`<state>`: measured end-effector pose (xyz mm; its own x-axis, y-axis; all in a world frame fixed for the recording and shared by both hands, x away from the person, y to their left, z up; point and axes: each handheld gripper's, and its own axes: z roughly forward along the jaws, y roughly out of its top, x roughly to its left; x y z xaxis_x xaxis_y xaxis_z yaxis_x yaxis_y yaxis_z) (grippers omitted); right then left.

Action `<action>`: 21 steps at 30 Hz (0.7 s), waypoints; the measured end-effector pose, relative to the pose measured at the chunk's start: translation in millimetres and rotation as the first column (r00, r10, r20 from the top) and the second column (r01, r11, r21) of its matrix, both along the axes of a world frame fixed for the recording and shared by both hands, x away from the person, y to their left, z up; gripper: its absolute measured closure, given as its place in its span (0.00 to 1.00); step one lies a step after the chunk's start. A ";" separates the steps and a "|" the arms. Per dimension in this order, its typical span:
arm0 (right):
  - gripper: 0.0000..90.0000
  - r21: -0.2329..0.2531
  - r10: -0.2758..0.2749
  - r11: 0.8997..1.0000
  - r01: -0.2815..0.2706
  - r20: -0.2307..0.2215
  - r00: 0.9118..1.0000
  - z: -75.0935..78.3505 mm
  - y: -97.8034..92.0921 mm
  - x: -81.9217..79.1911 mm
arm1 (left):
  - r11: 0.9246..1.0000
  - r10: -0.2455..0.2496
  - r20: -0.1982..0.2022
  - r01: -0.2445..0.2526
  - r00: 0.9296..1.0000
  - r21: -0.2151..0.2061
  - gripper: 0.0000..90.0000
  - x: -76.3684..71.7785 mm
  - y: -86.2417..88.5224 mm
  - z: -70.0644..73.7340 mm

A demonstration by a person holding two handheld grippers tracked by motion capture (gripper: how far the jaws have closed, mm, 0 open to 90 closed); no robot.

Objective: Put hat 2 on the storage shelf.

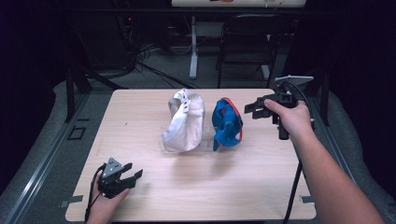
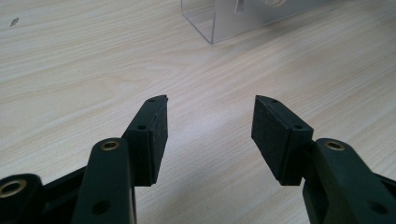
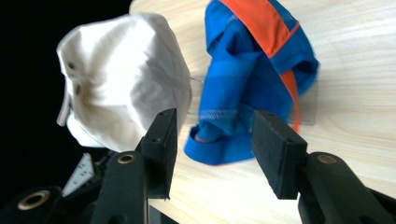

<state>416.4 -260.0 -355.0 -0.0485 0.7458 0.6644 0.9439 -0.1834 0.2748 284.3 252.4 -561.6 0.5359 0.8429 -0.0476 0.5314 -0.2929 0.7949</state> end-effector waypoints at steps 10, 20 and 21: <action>0.56 -0.047 0.036 0.998 -0.035 0.028 0.999 -13.4 4.2 -21.4 | 1.000 0.002 -0.001 -0.002 1.000 0.002 0.51 0.1 -0.8 -0.6; 0.55 -0.127 0.099 0.988 -0.086 0.096 0.990 -42.7 14.0 -50.9 | 1.000 0.003 -0.006 -0.003 1.000 -0.001 0.51 0.3 -1.6 -1.7; 0.55 -0.128 0.106 0.987 -0.093 0.100 0.989 -46.1 15.2 -54.1 | 1.000 0.003 -0.007 -0.003 1.000 0.000 0.51 0.4 -1.5 -1.8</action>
<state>362.3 -244.8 -401.1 -0.1921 0.8093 0.5551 0.9200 -0.0484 0.3890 284.7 250.9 -563.4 0.5332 0.8444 -0.0508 0.5374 -0.2918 0.7912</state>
